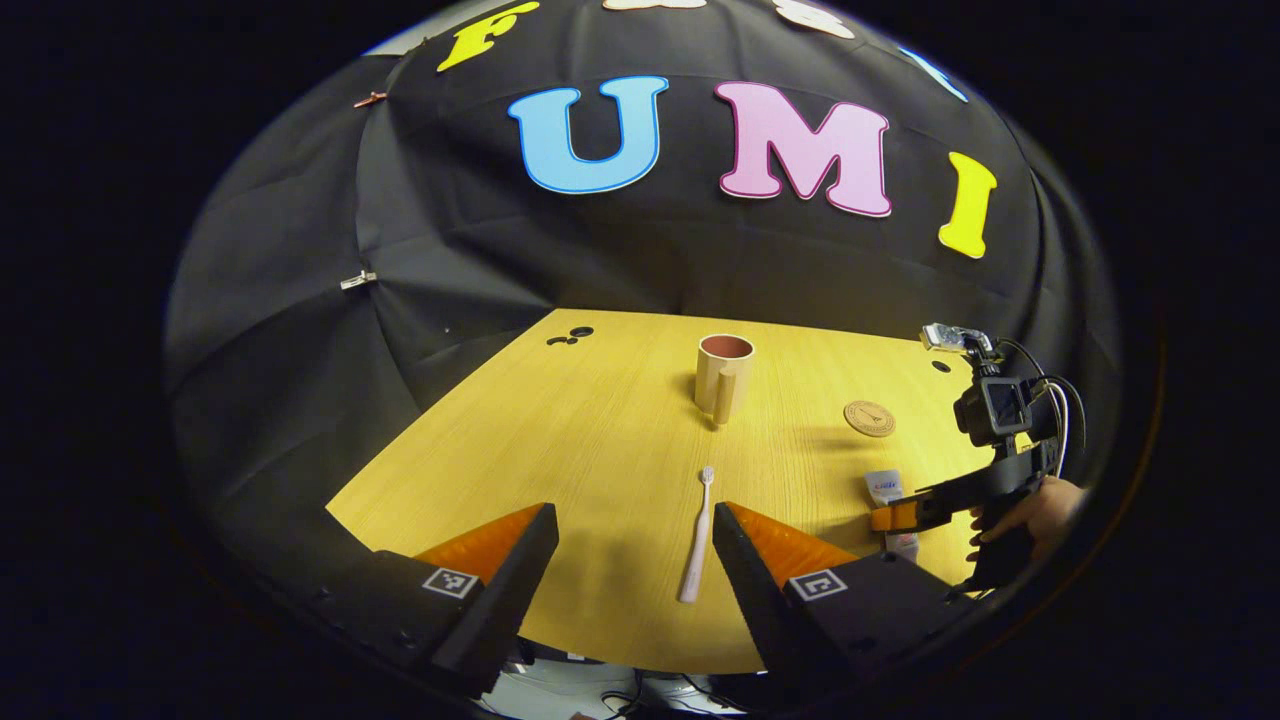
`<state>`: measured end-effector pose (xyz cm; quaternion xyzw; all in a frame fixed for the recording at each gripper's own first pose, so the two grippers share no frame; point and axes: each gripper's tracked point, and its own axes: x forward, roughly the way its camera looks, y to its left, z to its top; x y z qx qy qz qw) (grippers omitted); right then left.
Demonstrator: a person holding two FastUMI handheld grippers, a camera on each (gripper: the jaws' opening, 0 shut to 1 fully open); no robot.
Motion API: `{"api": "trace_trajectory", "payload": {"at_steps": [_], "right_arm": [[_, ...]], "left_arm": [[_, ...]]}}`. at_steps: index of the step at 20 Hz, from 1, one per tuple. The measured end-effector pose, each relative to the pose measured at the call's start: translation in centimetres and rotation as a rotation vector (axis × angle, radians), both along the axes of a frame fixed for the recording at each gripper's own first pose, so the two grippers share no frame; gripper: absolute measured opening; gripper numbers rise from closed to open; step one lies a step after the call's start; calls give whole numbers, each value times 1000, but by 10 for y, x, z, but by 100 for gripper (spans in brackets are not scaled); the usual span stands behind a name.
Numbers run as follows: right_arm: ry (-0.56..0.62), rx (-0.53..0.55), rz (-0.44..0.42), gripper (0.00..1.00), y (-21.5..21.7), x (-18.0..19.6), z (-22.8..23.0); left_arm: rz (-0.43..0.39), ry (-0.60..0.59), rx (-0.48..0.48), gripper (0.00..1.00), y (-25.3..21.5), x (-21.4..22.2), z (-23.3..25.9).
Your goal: Put the toothbrush and toothpaste on the desktop into the cup, then pick up the cup and place it on the coaster on the desktop.
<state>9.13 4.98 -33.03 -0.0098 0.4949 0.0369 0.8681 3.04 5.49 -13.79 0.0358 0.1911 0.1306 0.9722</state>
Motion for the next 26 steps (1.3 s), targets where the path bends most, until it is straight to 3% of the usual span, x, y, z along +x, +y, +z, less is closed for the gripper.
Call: {"api": "trace_trajectory", "payload": {"at_steps": [2,4,5,6,8,9,15,19,26], "right_arm": [[7,3,-7,59,1,-1,2],[15,3,4,38,2,0,-1],[31,5,5,41,1,-1,-1],[42,4,12,36,1,-2,0],[49,1,30,41,1,-1,0],[53,1,36,35,1,-2,0],[56,9,80,29,-6,-6,1],[-1,30,88,28,-22,-3,20],[-130,67,96,29,-51,20,65]], "left_arm": [[-7,-4,5,97,1,0,1],[-15,-1,14,97,1,0,1],[-16,-3,19,97,2,0,2],[-20,-5,17,97,1,1,3],[-25,-5,4,97,0,3,2],[-24,-3,0,97,0,4,0],[-58,25,-25,97,-3,20,-5],[-117,102,-100,97,-12,39,-27],[-125,306,-72,96,-13,67,-85]]}}
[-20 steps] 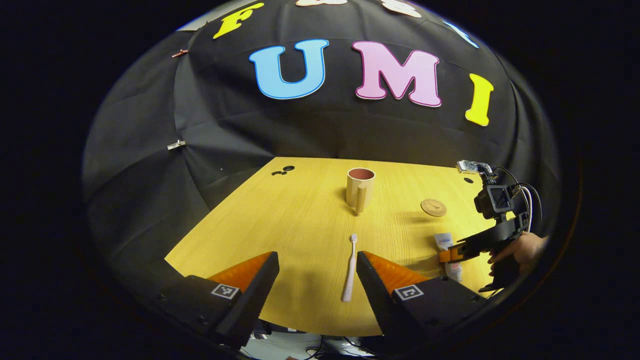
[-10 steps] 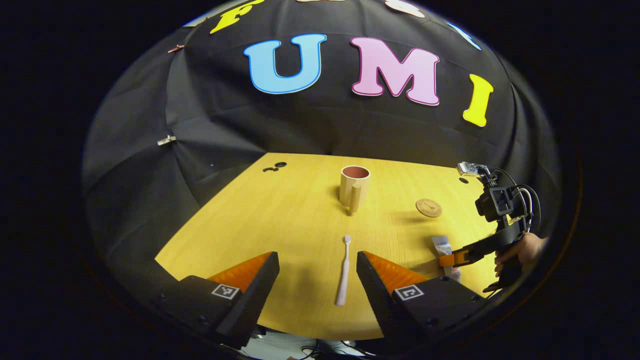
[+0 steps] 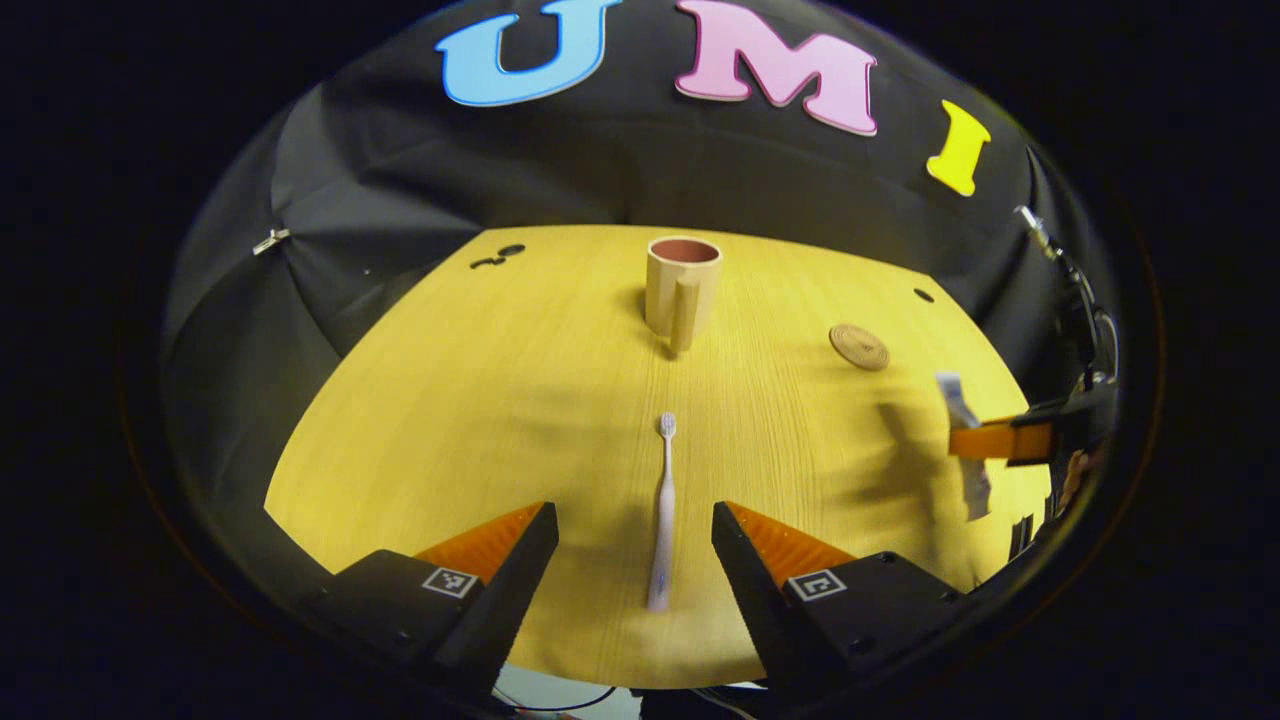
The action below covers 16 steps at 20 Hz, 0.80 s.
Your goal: Put the toothbrush and toothpaste on the desktop into the cup, then pick up the cup and place it on the coaster on the desktop.
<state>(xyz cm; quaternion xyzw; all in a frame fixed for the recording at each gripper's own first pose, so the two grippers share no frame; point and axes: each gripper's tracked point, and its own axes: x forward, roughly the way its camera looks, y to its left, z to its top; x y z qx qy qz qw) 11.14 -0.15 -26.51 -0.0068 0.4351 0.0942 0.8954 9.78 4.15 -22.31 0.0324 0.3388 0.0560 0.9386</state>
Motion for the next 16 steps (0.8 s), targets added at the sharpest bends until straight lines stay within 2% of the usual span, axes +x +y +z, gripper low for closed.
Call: {"api": "trace_trajectory", "payload": {"at_steps": [5,9,14,16], "right_arm": [[-56,58,8,28,-3,4,25],[-67,110,0,28,-5,4,32],[-88,98,51,28,-6,12,32],[-91,118,44,28,-5,15,34]], "left_arm": [[5,144,-45,96,-5,11,-34],[27,217,-31,95,0,19,-49],[36,297,-17,92,0,22,-58],[36,338,-24,84,-1,21,-65]]}}
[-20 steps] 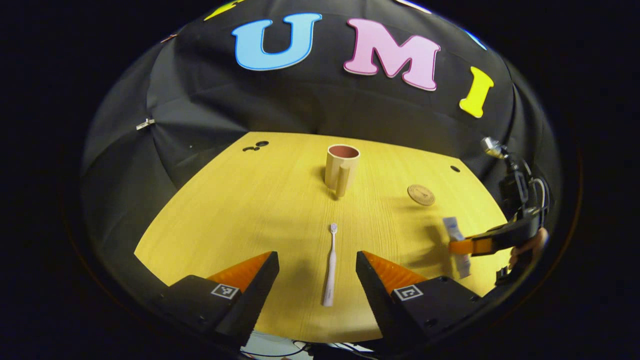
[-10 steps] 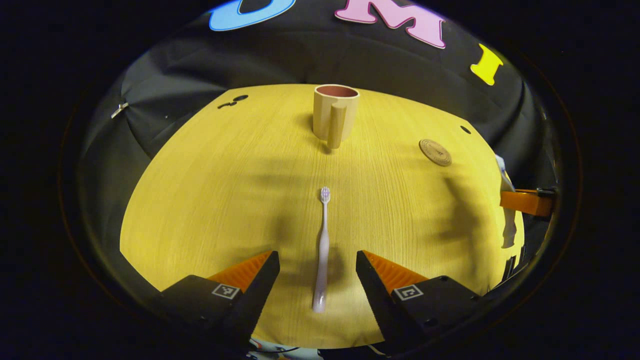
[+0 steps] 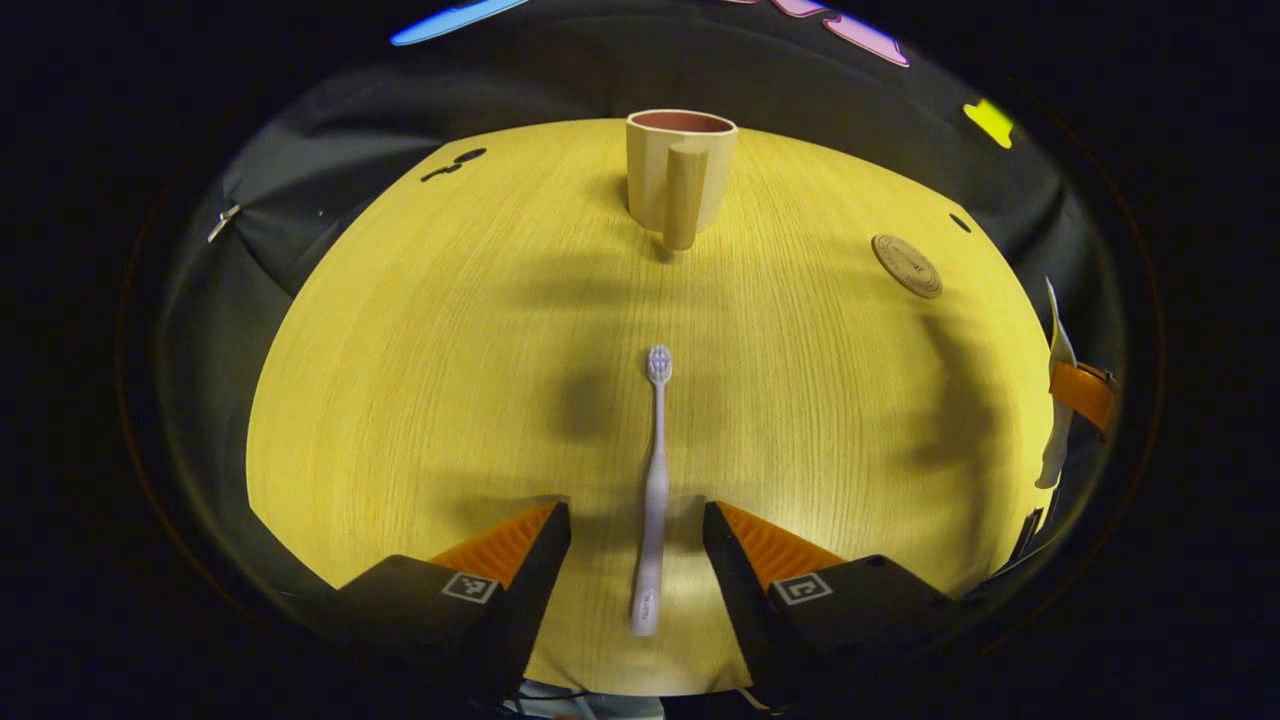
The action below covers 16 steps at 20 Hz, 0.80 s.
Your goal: Put the toothbrush and toothpaste on the desktop into the cup, then pick up the cup and place it on the coaster on the desktop.
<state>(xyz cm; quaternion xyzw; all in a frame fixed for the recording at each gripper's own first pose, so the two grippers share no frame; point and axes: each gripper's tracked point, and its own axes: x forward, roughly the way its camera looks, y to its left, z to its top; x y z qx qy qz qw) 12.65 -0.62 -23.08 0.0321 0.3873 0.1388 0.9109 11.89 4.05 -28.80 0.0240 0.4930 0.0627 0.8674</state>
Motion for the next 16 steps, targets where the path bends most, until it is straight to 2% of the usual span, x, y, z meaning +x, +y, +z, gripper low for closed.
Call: {"api": "trace_trajectory", "payload": {"at_steps": [3,5,6,7,10,14,15,16], "right_arm": [[-7,20,-6,28,2,3,4],[-21,15,2,28,2,8,7],[-29,13,7,28,3,11,9],[-40,11,10,28,4,15,10],[-61,19,27,28,10,25,16],[-108,5,48,28,15,41,29],[-123,4,51,23,17,45,35],[-140,2,56,28,19,50,41]], "left_arm": [[6,44,2,78,3,-3,-3],[-3,65,3,80,2,-4,-1],[-23,74,2,72,0,-3,-1],[-49,85,9,69,-1,-1,-1],[-75,118,19,28,-8,-1,-3],[-83,129,26,5,-11,0,-2],[-80,99,9,9,-13,2,-2],[-72,70,-3,2,-14,2,-1]]}}
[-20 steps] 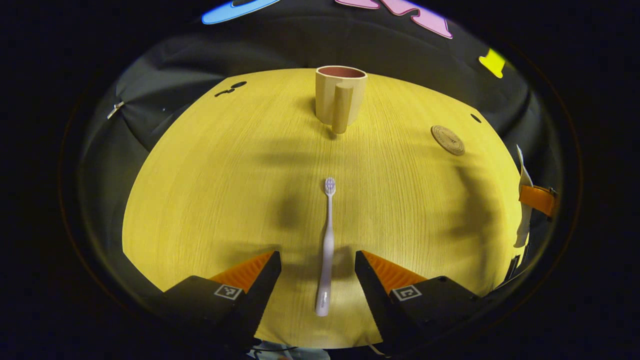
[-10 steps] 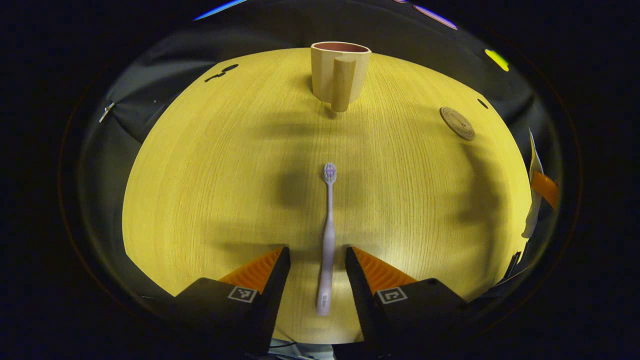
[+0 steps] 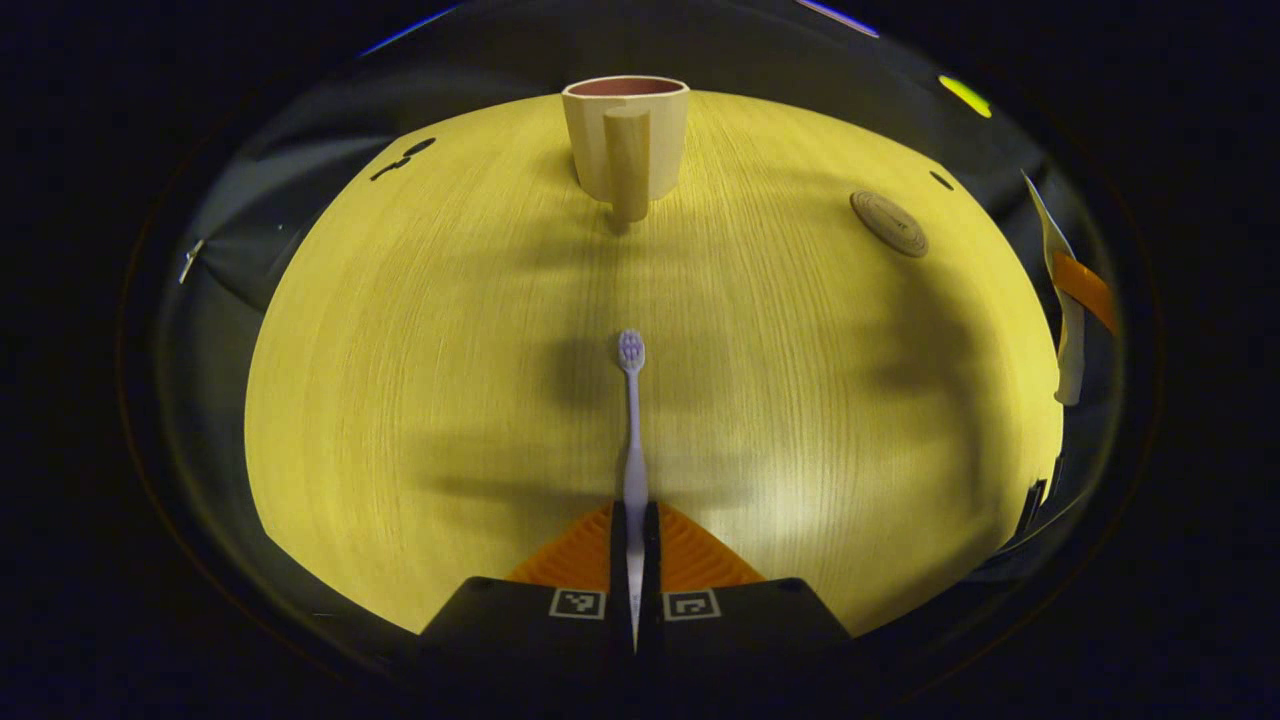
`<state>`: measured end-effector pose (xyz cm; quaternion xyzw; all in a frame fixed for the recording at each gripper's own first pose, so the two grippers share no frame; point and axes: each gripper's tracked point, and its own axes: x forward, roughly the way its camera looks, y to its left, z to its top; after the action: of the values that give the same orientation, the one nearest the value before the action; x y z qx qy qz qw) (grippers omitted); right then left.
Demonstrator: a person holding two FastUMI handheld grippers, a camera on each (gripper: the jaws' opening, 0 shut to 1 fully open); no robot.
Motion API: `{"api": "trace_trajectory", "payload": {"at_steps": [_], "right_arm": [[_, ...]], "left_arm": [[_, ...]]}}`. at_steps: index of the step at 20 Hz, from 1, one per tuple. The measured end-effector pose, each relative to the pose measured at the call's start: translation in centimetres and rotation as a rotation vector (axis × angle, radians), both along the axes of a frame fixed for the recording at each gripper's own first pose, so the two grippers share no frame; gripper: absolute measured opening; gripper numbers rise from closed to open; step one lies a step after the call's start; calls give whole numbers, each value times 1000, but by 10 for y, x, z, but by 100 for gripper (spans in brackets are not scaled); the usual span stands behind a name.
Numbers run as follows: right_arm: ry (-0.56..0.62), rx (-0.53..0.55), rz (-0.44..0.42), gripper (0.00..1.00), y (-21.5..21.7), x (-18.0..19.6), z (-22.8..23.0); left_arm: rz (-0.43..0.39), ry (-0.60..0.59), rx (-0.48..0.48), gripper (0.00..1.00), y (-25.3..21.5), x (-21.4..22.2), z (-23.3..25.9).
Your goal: Put the toothbrush and toothpaste on the desktop into the cup, then pick up the cup and place it on the coaster on the desktop.
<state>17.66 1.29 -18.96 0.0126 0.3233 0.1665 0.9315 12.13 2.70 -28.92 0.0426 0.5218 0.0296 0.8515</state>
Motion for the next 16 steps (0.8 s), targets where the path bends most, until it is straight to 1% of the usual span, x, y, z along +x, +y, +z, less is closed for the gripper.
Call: {"api": "trace_trajectory", "payload": {"at_steps": [1,4,8,11,13,16], "right_arm": [[-18,-1,5,28,2,4,5],[-54,14,43,28,19,18,18],[-132,-4,84,28,39,40,45],[-176,1,104,28,62,58,63],[-191,7,118,28,76,65,70],[-218,24,139,28,105,75,81]], "left_arm": [[14,-20,-15,7,1,-1,-1],[55,-65,-54,6,4,-7,2],[93,-123,-97,6,9,-14,12],[96,-169,-156,6,2,-25,23],[98,-186,-167,6,-1,-36,31],[109,-242,-167,6,-2,-43,47]]}}
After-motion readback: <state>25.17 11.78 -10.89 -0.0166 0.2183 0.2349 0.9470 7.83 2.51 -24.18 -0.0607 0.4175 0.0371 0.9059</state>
